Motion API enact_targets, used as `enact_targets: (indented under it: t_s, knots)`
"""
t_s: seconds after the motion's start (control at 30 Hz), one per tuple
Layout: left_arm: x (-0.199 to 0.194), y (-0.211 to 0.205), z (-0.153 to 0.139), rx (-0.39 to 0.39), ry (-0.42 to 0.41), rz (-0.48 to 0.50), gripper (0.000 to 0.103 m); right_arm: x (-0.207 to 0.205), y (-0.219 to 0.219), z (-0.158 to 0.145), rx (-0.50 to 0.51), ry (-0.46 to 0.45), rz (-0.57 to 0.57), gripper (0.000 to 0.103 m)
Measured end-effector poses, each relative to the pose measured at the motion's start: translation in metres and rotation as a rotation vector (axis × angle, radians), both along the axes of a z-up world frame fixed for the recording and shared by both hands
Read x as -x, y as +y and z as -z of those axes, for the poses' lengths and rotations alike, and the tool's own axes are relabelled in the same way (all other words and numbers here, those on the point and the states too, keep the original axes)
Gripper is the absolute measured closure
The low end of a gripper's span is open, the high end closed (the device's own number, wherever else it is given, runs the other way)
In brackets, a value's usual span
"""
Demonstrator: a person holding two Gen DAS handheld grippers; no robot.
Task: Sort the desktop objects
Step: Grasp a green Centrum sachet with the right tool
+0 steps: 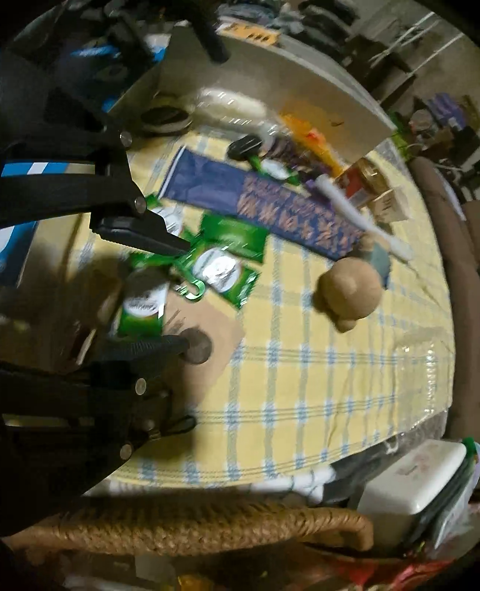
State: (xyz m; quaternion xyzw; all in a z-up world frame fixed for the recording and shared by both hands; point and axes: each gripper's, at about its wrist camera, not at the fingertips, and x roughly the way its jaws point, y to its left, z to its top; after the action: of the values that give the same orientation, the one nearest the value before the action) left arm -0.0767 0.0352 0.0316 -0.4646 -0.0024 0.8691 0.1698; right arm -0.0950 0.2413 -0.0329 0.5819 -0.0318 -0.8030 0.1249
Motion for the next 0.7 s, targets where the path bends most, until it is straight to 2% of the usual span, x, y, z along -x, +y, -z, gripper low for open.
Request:
enact_targets:
  t_s: [0.07,0.17,0.23,0.37,0.43,0.5,0.53,0.63,0.7]
  knots:
    - [0.000,0.002,0.000,0.000,0.007,-0.001,0.001,0.000,-0.006,0.006,-0.029,-0.014,-0.012,0.058]
    - [-0.002,0.003,0.001,0.022,0.015,-0.007,0.001,-0.001,-0.020,0.009,-0.094,-0.006,-0.034,0.051]
    - [-0.003,0.003,0.003,0.034,0.017,-0.012,0.001,-0.004,-0.031,0.010,-0.159,-0.004,-0.054,0.051]
    - [-0.003,0.003,0.003,0.036,0.021,-0.012,0.001,-0.008,-0.039,0.014,-0.215,0.000,-0.092,0.052]
    - [-0.002,0.004,0.003,0.035,0.019,-0.007,0.001,-0.010,-0.039,0.013,-0.234,0.017,-0.103,0.060]
    - [0.001,0.009,0.004,0.040,0.006,0.008,0.001,-0.009,-0.032,0.008,-0.214,0.038,-0.084,0.086]
    - [0.003,0.013,0.004,0.050,0.001,0.019,0.001,-0.008,-0.025,0.004,-0.173,0.041,-0.063,0.095]
    - [0.015,0.031,0.009,0.084,-0.047,0.077,0.002,-0.006,-0.006,-0.006,-0.095,0.058,-0.031,0.095]
    - [0.027,0.045,0.017,0.107,-0.094,0.112,0.009,-0.006,0.002,-0.010,-0.066,0.067,-0.023,0.095]
